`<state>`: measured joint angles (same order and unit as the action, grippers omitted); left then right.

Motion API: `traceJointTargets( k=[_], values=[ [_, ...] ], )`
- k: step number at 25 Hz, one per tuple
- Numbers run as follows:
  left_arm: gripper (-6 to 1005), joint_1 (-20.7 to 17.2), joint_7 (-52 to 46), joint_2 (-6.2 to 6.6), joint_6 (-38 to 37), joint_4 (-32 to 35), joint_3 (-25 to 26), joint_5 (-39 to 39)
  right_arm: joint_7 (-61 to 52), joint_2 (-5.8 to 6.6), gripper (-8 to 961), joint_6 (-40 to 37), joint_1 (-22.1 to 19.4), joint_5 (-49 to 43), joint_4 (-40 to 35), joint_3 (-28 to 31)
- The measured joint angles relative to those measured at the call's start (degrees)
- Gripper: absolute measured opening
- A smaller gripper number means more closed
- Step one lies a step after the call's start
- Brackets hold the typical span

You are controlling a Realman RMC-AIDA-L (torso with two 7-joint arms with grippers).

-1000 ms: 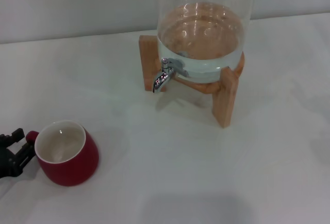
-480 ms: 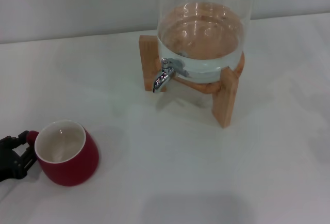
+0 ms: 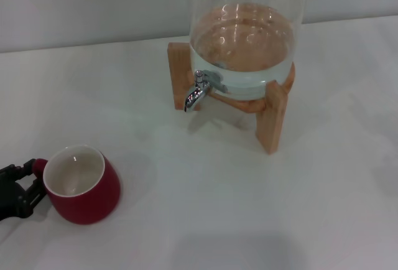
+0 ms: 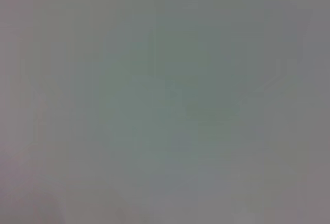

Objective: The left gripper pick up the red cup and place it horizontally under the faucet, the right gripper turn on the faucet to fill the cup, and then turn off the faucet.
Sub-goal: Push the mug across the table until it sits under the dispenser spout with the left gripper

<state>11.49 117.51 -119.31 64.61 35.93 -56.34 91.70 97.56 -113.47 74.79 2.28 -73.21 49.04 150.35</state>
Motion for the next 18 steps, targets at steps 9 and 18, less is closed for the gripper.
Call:
traceJointTargets(
  k=[9,18],
  values=[
    [357,0.2,0.0,0.03,0.2,0.0,-0.1,-0.6,0.2,-0.08,722,0.0,0.0,0.0,0.0,0.0],
    [164,-0.1,0.5,0.03,1.0,0.8,-0.1,-0.7,0.2,-0.25,722,-0.1,0.1,0.0,0.0,0.3]
  ],
)
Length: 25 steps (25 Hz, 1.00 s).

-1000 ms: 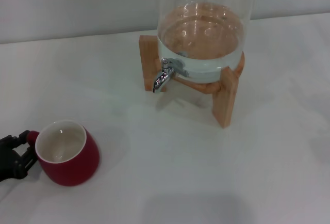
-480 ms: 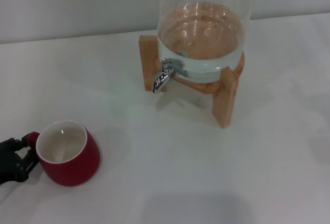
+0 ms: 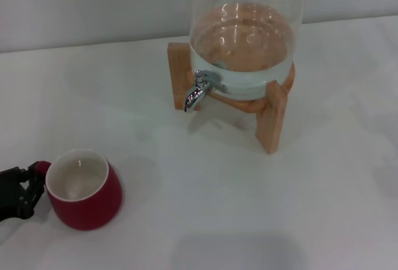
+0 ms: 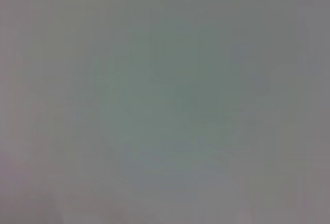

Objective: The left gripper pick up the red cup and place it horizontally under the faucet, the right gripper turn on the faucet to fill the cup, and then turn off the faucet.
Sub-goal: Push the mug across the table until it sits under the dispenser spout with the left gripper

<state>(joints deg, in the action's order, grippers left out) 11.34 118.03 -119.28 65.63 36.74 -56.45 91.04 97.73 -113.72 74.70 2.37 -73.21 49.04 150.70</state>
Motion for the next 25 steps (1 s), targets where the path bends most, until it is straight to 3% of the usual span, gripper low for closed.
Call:
traceJointTargets(
  k=[25],
  values=[
    [130,-0.2,0.2,0.02,2.1,1.2,-1.4,3.1,0.0,-0.10,722,0.0,-0.1,0.0,0.0,0.5]
  ],
)
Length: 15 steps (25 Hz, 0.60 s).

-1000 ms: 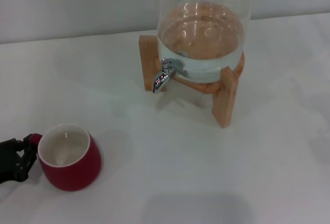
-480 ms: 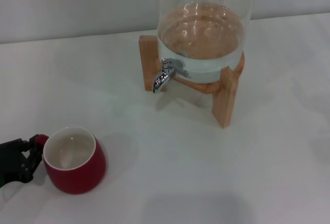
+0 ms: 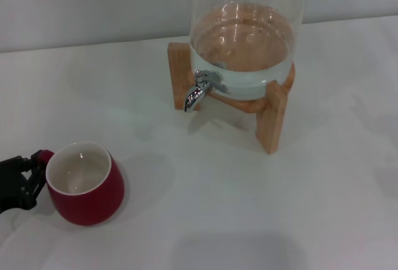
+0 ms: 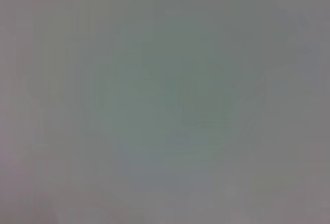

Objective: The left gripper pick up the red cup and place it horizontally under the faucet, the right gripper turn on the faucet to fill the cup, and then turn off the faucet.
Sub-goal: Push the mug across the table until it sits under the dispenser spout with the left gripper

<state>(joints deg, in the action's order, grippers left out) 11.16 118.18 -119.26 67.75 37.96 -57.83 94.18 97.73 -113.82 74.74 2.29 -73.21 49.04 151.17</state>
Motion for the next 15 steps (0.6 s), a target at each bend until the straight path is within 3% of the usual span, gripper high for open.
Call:
traceJointTargets(
  k=[15],
  values=[
    [130,4.1,0.0,-0.14,-2.2,-0.3,-0.4,0.6,-0.1,-0.17,722,1.0,-0.1,0.0,0.0,0.3]
  ],
)
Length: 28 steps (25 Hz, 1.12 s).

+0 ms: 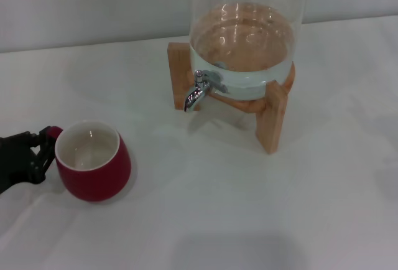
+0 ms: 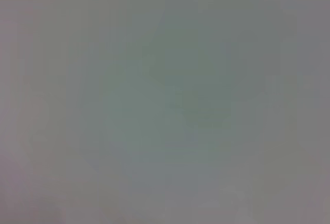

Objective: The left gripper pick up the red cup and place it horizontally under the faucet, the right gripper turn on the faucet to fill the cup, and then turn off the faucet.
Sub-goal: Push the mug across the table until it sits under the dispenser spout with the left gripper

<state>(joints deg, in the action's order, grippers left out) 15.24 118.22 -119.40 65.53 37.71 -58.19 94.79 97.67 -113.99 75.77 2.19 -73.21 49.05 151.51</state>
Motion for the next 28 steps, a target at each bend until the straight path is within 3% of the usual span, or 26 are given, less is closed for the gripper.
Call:
traceJointTargets(
  k=[20,28],
  values=[
    [130,12.0,3.2,-0.05,-5.8,-10.8,-0.1,0.1,0.1,-0.53,722,1.8,0.0,0.0,0.0,0.0],
    [130,14.3,3.8,-0.12,-6.0,-13.2,-0.2,0.1,0.1,-0.56,722,2.6,0.1,0.0,0.0,-0.1]
  ],
)
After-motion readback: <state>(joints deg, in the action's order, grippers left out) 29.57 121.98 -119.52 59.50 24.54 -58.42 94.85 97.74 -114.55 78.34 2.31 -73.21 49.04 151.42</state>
